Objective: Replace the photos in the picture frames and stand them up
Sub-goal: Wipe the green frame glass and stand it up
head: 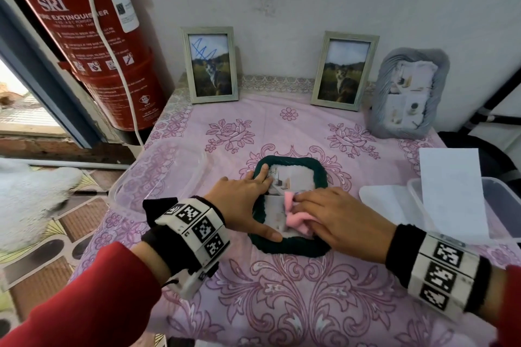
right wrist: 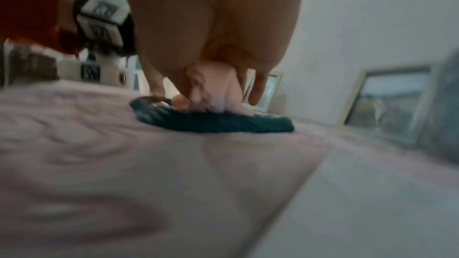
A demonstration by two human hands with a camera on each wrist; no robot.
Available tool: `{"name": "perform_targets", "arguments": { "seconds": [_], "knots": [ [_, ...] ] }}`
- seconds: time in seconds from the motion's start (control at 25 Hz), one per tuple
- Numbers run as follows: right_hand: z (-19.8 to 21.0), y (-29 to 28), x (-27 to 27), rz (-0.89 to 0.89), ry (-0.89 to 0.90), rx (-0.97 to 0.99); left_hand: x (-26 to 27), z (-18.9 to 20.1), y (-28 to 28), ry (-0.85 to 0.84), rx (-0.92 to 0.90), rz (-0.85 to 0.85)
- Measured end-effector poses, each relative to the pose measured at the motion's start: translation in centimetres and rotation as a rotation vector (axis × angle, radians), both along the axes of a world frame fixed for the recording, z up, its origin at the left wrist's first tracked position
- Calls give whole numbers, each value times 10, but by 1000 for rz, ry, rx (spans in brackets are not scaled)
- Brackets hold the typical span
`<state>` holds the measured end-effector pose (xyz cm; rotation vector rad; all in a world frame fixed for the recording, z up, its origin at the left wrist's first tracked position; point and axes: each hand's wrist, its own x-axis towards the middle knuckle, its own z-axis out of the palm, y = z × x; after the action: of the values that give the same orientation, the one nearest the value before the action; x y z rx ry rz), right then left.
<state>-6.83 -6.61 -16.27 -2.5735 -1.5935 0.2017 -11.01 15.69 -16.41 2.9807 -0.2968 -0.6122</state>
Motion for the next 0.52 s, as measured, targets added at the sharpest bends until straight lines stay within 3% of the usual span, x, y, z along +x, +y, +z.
{"name": "perform_targets", "arguments": {
  "seconds": [0.12,0.24,0.52],
  "knots": [
    [6,17,27,-79,-44,-38,2,0,-1,10,7,2],
    [8,36,36,-141,31,-8,3,2,-4,18,15,5],
    [3,3,-14,75,102,52,2,3,-3,26,18,4]
  ]
}}
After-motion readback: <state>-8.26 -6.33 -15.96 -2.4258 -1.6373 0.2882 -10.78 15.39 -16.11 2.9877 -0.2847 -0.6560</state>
